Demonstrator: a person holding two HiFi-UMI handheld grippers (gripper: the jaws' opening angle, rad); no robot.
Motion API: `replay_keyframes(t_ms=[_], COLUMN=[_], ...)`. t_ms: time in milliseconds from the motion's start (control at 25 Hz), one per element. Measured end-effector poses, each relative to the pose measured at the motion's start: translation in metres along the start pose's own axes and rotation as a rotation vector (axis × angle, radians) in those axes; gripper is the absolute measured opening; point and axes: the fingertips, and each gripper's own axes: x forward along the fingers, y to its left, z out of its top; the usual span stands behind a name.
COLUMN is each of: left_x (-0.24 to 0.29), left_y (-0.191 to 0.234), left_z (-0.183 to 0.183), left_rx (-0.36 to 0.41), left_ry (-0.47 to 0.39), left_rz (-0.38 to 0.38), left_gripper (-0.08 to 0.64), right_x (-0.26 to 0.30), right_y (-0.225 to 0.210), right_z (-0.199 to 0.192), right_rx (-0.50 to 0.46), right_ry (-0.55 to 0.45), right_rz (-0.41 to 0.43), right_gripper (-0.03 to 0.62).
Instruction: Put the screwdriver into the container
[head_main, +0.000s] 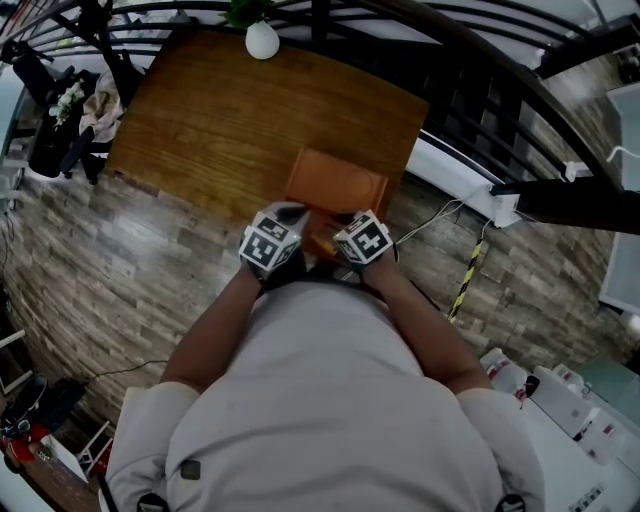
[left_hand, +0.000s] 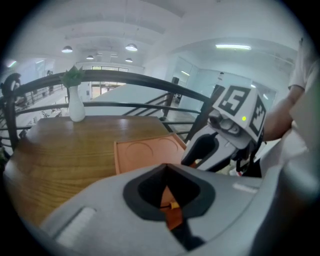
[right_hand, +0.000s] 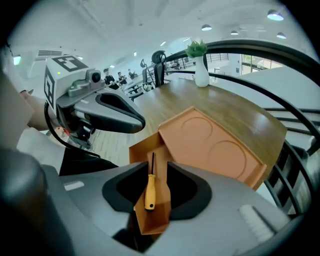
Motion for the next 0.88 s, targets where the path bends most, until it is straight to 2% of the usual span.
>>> replay_keyframes(t_ms=[280, 480, 640, 880], left_x=[-0.027, -0.048, -0.069, -0.102], left_y=[-0.022, -0.035, -0.053, -0.083], left_z=[0.035, 0.056, 0.083, 0.127], left_rx=[0.058, 0.053, 0.09, 0.139], left_ry=[-0.091, -0.157, -0.22, -0.321], left_rz=[0.018, 0.015, 0.008, -0.011], left_gripper=[0.003, 0.003, 0.003, 0.003], right_x=[-0.062, -0.104, -0.145, -0.187], right_y=[0.01, 0.027, 0.036, 0.043], right_z=[0.029, 0.051, 0.07, 0.073], right_rx=[-0.06, -0.08, -0.103, -0.12], right_ry=[-0.158, -0.286, -0.391, -0.471], right_rz=[-0.039, -0.037, -0.055, -0.041], right_gripper=[0.099, 0.08, 0.039, 0.008])
